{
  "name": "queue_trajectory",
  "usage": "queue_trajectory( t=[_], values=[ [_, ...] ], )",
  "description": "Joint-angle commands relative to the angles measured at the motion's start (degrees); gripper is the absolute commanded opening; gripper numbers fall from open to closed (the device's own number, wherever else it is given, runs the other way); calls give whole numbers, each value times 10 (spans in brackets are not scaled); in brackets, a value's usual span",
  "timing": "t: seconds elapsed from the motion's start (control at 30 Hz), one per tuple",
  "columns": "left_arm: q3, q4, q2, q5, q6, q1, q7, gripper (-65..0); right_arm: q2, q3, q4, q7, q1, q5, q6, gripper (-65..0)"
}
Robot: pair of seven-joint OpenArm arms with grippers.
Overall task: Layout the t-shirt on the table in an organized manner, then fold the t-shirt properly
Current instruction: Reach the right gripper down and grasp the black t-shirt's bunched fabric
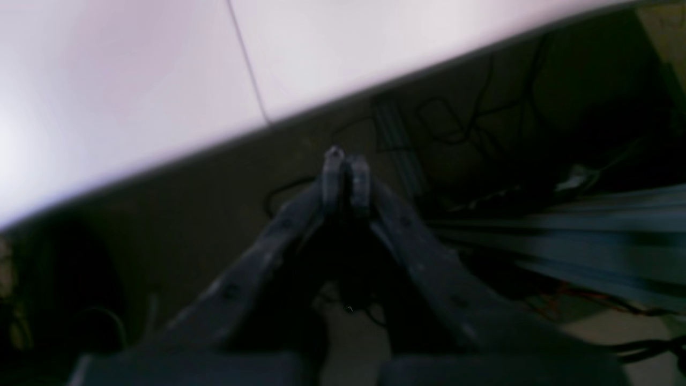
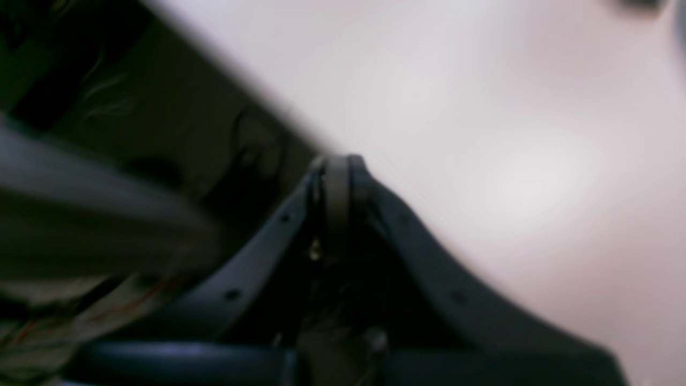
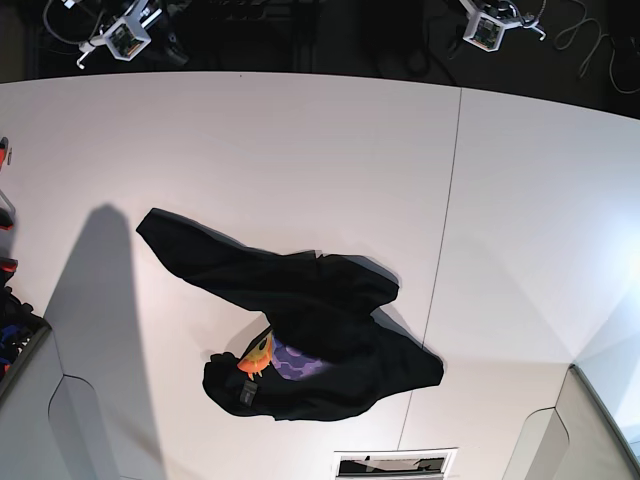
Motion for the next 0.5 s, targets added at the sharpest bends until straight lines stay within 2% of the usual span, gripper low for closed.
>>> queue_trajectory(
  t=[0.0,0.13,0.33,0.47],
  values=[
    [-7,21,-5,-3,2,15,-3,-640,5,7,18,14,12,7,0,-650],
    [-26,42,-4,-3,3,25,0,-640,5,14,30,-7,79,15,-1,-650],
    [-26,42,-4,-7,29,24,0,-640,3,12,25,-85,207,117,0,-650],
    [-26,41,-4,-7,29,13,0,-640,2,-7,-6,-95,289,125,0,-650]
  ],
)
